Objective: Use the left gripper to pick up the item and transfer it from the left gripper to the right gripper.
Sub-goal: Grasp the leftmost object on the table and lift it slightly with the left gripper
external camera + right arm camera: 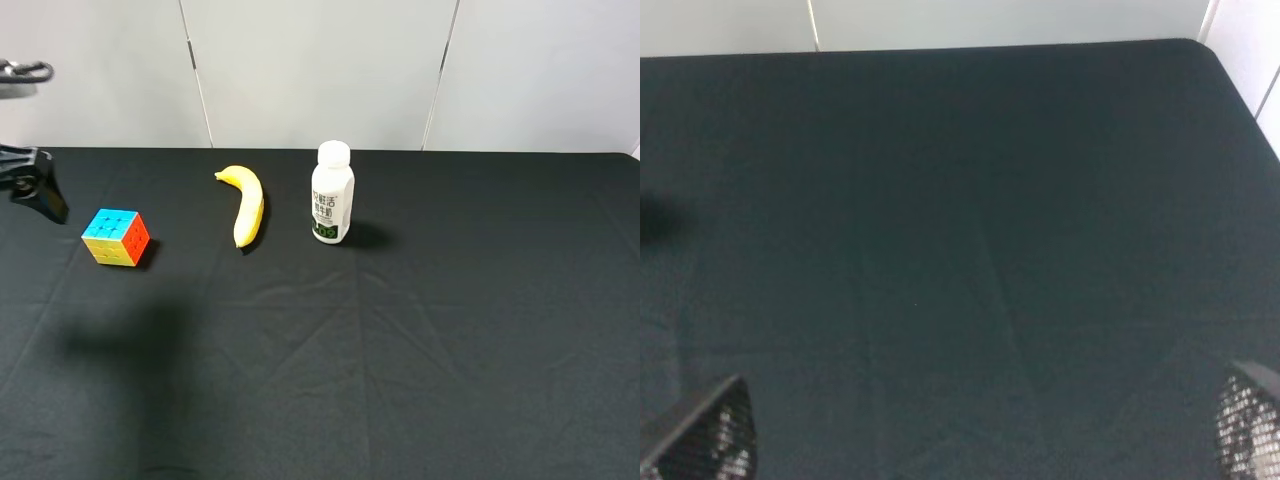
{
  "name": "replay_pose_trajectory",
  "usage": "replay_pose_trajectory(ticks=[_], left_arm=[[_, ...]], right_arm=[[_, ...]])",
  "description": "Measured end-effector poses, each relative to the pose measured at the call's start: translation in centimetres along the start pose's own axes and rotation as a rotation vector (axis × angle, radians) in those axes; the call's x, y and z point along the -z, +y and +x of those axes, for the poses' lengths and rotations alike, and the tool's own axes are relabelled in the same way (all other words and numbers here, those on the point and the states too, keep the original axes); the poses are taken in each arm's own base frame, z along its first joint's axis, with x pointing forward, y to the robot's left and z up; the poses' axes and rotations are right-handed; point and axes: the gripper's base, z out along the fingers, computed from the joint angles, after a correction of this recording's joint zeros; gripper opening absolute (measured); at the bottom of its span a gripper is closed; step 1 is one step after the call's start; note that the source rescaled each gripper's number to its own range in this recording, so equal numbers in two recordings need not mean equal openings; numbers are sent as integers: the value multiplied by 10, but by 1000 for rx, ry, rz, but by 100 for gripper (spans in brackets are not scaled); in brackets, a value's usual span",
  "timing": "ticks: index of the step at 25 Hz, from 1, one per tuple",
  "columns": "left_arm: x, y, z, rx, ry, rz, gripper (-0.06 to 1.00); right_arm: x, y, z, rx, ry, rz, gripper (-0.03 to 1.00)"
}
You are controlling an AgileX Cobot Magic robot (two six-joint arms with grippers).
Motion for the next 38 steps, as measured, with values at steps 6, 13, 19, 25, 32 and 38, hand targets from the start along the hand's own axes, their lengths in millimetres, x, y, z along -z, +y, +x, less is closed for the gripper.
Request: replay_pose_trajectory(ticks=[6,13,19,25,32,38], left_arm=[[-31,-4,-23,-11,38,1,100],[-61,-11,-46,-29,94,13,100],[-90,-27,-59,-82,146,12,100],[-116,-41,-66,-137,184,2,100],[-136,-51,-67,-169,201,-8,100],[-143,-51,-66,-156,207,-11,94]], right_arm=[[0,0,0,0,0,0,100],[0,0,0,0,0,0,100],[0,0,0,0,0,0,100],[0,0,0,0,0,0,100],[0,0,0,0,0,0,100],[0,0,0,0,0,0,100]])
